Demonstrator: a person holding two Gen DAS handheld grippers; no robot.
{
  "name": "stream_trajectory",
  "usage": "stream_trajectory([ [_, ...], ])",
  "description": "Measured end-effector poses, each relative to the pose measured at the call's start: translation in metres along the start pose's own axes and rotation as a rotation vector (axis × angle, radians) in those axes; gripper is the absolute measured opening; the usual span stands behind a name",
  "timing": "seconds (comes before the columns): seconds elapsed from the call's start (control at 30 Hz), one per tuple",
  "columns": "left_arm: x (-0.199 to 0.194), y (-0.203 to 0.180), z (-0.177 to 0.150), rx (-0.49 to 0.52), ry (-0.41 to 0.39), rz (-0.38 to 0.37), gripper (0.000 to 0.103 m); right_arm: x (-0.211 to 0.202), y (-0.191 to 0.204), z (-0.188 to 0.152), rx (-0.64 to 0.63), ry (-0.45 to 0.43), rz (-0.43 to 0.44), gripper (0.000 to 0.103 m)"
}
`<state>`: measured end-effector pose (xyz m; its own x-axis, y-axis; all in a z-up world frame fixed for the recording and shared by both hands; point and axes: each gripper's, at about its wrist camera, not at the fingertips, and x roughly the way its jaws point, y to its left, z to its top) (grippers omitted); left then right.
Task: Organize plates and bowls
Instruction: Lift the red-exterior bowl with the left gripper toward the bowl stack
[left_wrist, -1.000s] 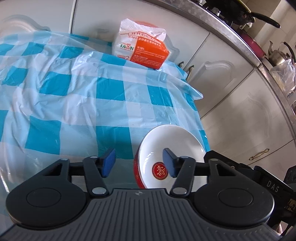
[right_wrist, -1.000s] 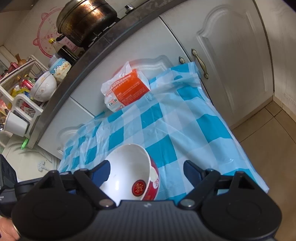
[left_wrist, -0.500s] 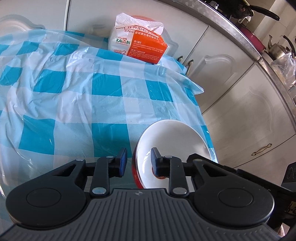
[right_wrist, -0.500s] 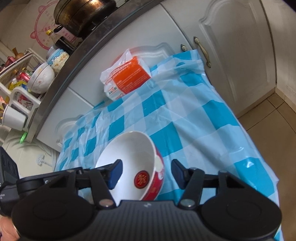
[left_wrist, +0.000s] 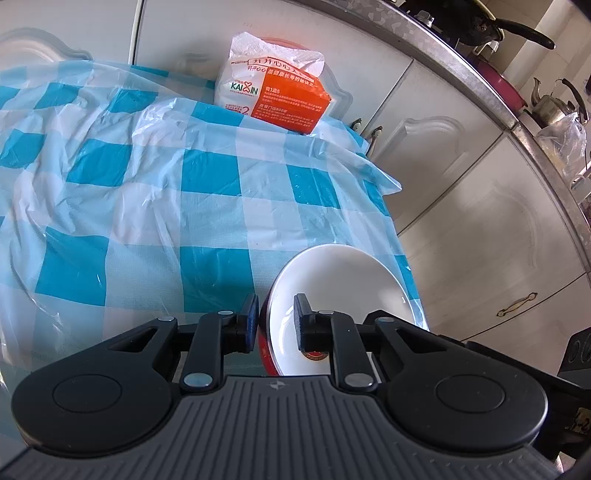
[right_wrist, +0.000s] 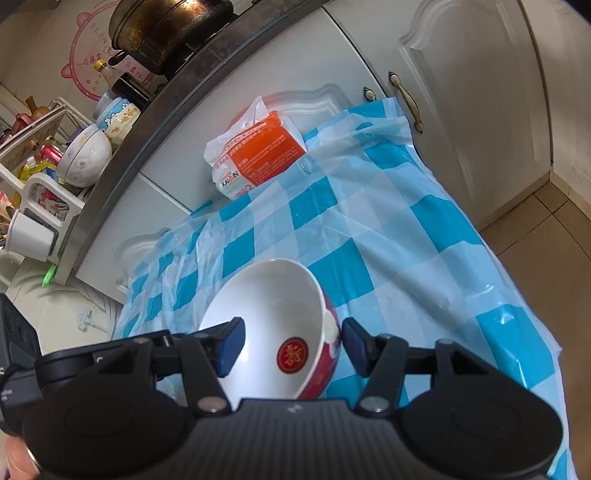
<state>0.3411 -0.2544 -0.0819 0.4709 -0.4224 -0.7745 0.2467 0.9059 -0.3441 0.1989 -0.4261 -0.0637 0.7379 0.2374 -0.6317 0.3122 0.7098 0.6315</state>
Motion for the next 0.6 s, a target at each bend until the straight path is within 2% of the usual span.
stream_trajectory([
  [0.13, -0.004, -0.001, 0.000, -0.009, -0.008, 0.005, 0.018, 0.000, 0.002, -0.001, 0.009, 0.003, -0.006, 0.064],
  [0.6, -0.019, 0.012, -0.004, -0.095, -0.011, 0.052, 0.018, -0.002, 0.024, 0.001, -0.024, -0.002, 0.038, 0.067],
])
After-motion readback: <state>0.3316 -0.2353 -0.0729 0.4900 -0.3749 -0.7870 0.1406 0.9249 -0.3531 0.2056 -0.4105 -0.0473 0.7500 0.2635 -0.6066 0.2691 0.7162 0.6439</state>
